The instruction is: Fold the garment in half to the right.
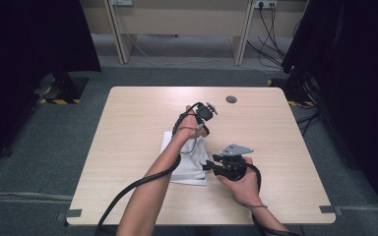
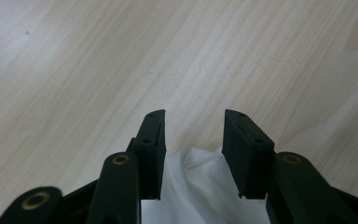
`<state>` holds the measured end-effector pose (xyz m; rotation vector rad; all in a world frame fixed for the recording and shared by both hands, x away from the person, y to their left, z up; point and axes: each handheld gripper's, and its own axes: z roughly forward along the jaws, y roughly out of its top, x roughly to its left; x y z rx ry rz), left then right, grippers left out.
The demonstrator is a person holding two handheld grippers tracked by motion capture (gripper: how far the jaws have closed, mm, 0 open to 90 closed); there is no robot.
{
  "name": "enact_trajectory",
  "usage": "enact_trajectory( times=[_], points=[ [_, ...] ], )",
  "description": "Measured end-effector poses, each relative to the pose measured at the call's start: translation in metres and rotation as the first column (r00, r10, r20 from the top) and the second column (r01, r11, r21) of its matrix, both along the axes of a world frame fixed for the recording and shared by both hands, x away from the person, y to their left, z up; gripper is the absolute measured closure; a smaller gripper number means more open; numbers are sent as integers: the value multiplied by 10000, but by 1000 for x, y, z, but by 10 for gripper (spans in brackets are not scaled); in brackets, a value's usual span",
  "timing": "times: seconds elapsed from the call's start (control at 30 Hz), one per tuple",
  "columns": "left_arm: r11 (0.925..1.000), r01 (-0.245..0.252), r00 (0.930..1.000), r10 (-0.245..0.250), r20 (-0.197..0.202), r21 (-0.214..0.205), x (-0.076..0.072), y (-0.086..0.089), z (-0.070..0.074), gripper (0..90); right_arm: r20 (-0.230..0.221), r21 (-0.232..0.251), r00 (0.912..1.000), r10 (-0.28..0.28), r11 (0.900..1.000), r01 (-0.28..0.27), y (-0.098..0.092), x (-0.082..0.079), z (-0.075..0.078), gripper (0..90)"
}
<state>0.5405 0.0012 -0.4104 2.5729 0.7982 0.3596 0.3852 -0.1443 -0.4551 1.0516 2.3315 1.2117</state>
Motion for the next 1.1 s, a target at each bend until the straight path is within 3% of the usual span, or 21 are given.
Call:
enact_trajectory(
  times=[0.2,0.4,0.7,0.9,1.1],
  points=[
    [9996,-253,9995,252,183,84,0,14,8,563,153,296,9997,166,9994,-171,6,-2,9,609],
    [9986,-441,9988,434,243,282,-1,29,11,563,161,255,9978,650,9975,-653,18,-7,10,601],
    [9973,-430,9991,426,79,594,-5,42,1,559,14,-32,9951,988,9951,-988,30,-8,7,594],
    [9973,-190,9998,197,-95,705,-7,39,-11,556,-192,-324,9943,1052,9939,-1058,32,-6,-2,709],
    [9978,-28,10000,30,-36,656,-8,33,-11,554,-308,-450,9956,887,9949,-900,29,-6,-5,804]
  ],
)
